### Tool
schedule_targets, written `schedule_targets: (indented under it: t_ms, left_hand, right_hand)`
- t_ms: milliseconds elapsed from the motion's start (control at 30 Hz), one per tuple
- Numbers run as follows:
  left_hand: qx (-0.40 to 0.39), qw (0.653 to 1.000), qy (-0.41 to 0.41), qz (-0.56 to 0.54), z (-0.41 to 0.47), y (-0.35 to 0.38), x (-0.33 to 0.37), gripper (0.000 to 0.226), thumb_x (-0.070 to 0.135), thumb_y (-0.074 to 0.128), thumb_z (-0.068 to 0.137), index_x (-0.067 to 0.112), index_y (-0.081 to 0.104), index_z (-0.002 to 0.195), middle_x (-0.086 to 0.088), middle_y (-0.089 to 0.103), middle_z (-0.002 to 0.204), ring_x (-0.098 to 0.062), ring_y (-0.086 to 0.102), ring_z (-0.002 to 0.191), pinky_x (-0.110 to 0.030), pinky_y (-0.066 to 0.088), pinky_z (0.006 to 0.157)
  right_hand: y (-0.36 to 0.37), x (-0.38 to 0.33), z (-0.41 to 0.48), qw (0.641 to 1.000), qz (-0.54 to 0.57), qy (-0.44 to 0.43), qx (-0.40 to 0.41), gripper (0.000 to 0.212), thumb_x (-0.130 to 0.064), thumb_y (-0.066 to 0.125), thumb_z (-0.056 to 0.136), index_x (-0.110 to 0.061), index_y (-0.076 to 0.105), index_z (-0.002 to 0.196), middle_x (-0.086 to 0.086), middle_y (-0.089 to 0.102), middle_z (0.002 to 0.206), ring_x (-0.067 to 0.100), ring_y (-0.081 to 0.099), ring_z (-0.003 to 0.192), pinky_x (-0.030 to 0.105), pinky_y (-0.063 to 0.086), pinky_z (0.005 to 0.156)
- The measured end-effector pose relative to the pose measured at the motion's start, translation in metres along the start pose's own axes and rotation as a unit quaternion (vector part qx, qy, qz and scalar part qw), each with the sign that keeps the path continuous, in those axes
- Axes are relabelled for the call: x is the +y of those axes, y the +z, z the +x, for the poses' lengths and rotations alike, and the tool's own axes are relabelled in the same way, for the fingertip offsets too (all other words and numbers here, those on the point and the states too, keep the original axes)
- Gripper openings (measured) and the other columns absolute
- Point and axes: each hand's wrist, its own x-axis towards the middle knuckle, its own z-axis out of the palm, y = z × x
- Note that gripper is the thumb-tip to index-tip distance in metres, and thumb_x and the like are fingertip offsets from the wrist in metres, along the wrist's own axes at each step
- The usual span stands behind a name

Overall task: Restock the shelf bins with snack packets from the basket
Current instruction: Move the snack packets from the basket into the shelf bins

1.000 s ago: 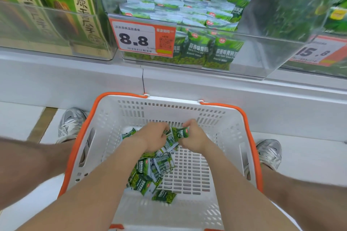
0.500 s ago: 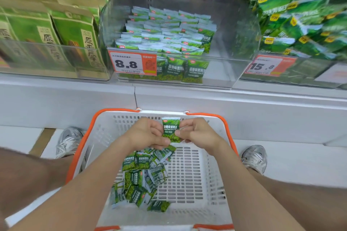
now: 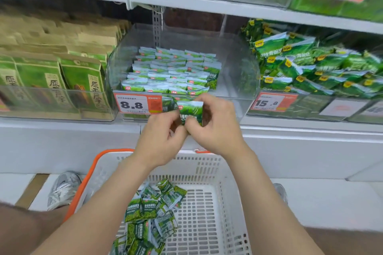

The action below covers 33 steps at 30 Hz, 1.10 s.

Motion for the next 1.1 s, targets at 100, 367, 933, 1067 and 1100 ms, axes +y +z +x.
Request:
schedule_targets:
  t_ms: [100,367,933,1067,1100]
  left_hand:
    - [0.121,0.98,0.126,0.095,0.018,-0.012,0.033,0.013,0.016,0.052,0.087,0.024,0.055,0.077,0.008,0.05,0.073,-0.019,0.048,0.07,-0.039,0.037,0.06]
    - [0.034,0.935,0.072,0.346,0.051,-0.019,0.031,0.049,0.051,0.042,0.095,0.024,0.067,0.127,0.002,0.064,0.139,-0.028,0.048,0.137,-0.053,0.026,0.119]
    - [-0.022,0.89,0.066,0.45,0.053,-0.017,0.026,0.056,0.058,0.04,0.085,0.023,0.067,0.119,0.002,0.072,0.109,-0.025,0.063,0.109,-0.051,0.031,0.114]
    - [-0.018,0.892,0.065,0.447,0.052,-0.017,0.027,0.057,0.058,0.04,0.085,0.023,0.067,0.12,0.003,0.072,0.11,-0.024,0.063,0.109,-0.049,0.03,0.114]
    - [-0.017,0.892,0.066,0.446,0.052,-0.017,0.027,0.056,0.058,0.04,0.085,0.023,0.067,0.119,0.003,0.072,0.11,-0.024,0.064,0.109,-0.049,0.03,0.114]
  right_hand:
    - [-0.022,-0.029,0.02,0.986,0.035,-0.044,0.155,0.008,-0.017,0.067,0.079,-0.012,0.062,0.083,0.001,0.054,0.058,0.02,0.048,0.051,0.03,0.038,0.051]
    - [-0.042,0.005,0.084,0.951,-0.266,0.131,0.085,0.032,-0.026,0.062,0.1,-0.012,0.052,0.127,0.021,0.066,0.105,0.044,0.059,0.103,0.044,0.044,0.074]
    - [-0.013,0.066,0.168,0.914,-0.277,0.287,-0.075,0.056,-0.009,0.072,0.092,-0.001,0.048,0.143,0.024,0.051,0.143,0.039,0.054,0.129,0.039,0.049,0.1]
    - [-0.012,0.066,0.163,0.908,-0.306,0.281,-0.05,0.07,-0.015,0.079,0.09,0.004,0.038,0.143,0.025,0.05,0.142,0.044,0.056,0.128,0.044,0.052,0.098]
    - [-0.012,0.066,0.163,0.907,-0.312,0.279,-0.046,0.07,-0.016,0.08,0.089,0.004,0.04,0.142,0.025,0.051,0.141,0.044,0.057,0.128,0.043,0.052,0.098]
